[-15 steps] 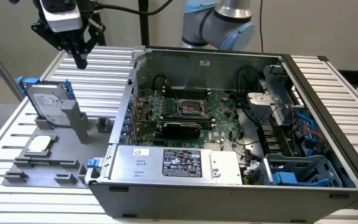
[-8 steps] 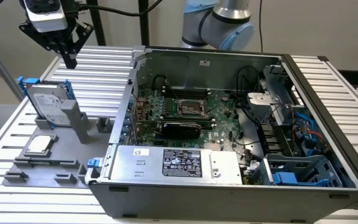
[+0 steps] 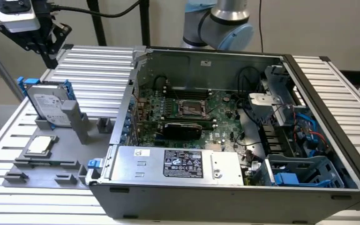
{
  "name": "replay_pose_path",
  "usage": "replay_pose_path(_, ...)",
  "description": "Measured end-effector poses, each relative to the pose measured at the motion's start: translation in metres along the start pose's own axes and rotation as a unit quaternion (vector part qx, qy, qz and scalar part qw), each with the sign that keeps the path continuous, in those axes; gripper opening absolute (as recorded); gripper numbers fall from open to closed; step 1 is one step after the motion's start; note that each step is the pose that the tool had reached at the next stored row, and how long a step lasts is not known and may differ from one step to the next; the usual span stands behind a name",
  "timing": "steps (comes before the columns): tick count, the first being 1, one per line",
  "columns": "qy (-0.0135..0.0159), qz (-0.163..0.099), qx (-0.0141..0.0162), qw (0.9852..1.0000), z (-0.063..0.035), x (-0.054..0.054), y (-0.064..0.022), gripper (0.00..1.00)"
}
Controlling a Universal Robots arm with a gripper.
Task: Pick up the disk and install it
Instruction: 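Reach for the disk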
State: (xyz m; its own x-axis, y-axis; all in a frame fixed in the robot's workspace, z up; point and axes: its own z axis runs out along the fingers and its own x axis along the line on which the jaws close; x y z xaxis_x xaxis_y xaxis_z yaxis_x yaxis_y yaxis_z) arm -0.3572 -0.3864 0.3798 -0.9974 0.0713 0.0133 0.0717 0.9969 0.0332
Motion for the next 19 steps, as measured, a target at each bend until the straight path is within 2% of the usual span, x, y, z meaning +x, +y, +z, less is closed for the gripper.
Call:
replay_pose_path(11, 0.0, 0.0, 0.0005, 1.0, 0.0117, 0.051, 0.0084, 0.0)
replay_pose_path(14, -0.0001, 0.0, 0.0014, 1.0, 0.0147, 0.064, 0.0101, 0.0)
replay_pose_path(19, -0.0002, 0.0, 0.002, 1.0, 0.0148, 0.066, 0.01, 0.0)
